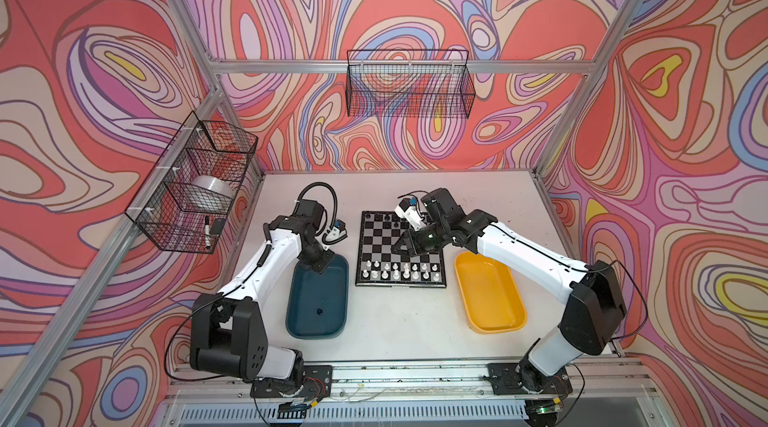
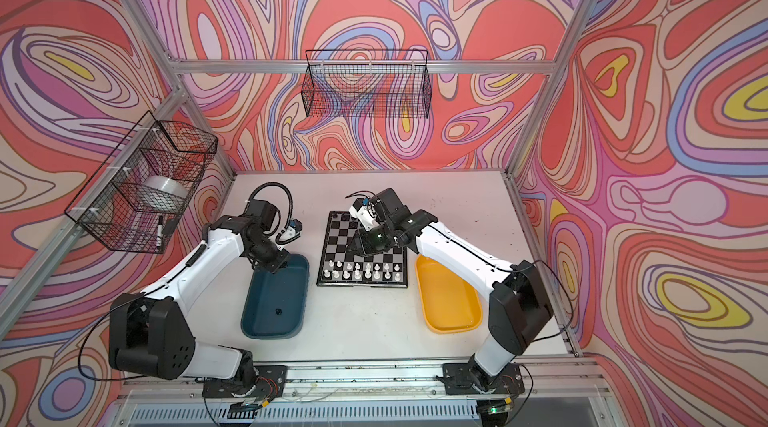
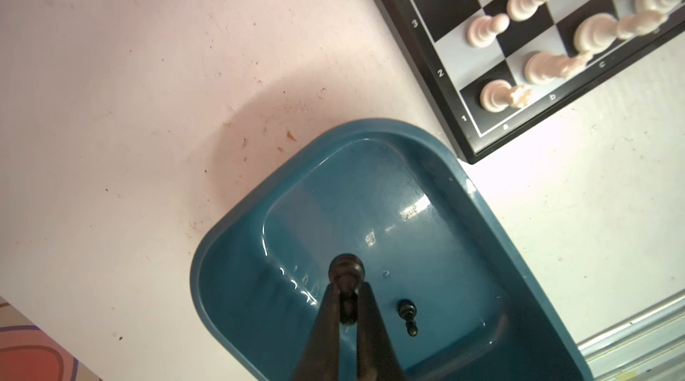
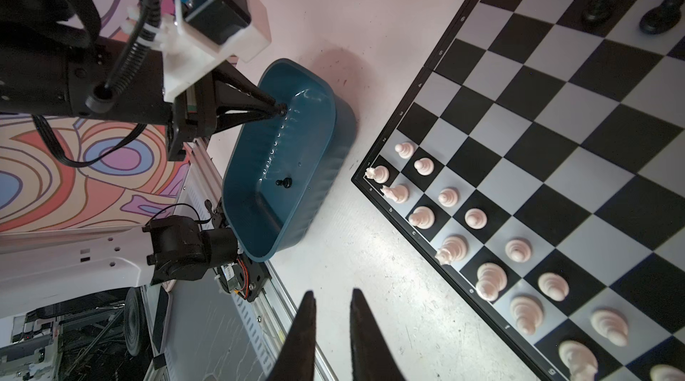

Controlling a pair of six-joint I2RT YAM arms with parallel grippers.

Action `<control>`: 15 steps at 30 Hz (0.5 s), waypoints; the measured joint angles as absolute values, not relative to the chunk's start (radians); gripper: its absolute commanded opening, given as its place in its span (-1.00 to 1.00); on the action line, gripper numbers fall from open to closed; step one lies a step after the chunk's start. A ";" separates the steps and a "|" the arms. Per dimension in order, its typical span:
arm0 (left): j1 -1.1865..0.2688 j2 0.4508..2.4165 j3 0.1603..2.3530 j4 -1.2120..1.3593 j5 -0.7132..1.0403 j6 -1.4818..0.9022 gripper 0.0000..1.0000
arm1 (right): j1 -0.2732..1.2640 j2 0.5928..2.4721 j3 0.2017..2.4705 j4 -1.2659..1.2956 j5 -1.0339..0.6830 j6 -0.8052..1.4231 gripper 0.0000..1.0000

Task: Set up the chess pieces on the board
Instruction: 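Close the left gripper on the black pawn and lift it from the tray, then carry the black pawn with the left gripper over the board's corner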

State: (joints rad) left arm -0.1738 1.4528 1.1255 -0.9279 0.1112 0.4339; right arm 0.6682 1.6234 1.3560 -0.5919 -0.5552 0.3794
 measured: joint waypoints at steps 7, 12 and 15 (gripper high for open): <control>-0.235 1.544 1.259 -0.941 0.107 0.434 -0.80 | 0.668 1.604 1.355 -0.598 -0.554 0.379 -0.64; -0.285 1.621 1.367 -0.944 0.104 0.434 -0.80 | 0.668 1.578 1.350 -0.599 -0.542 0.379 -0.65; -0.310 1.679 1.442 -0.945 0.105 0.433 -0.80 | 0.668 1.560 1.339 -0.606 -0.536 0.380 -0.65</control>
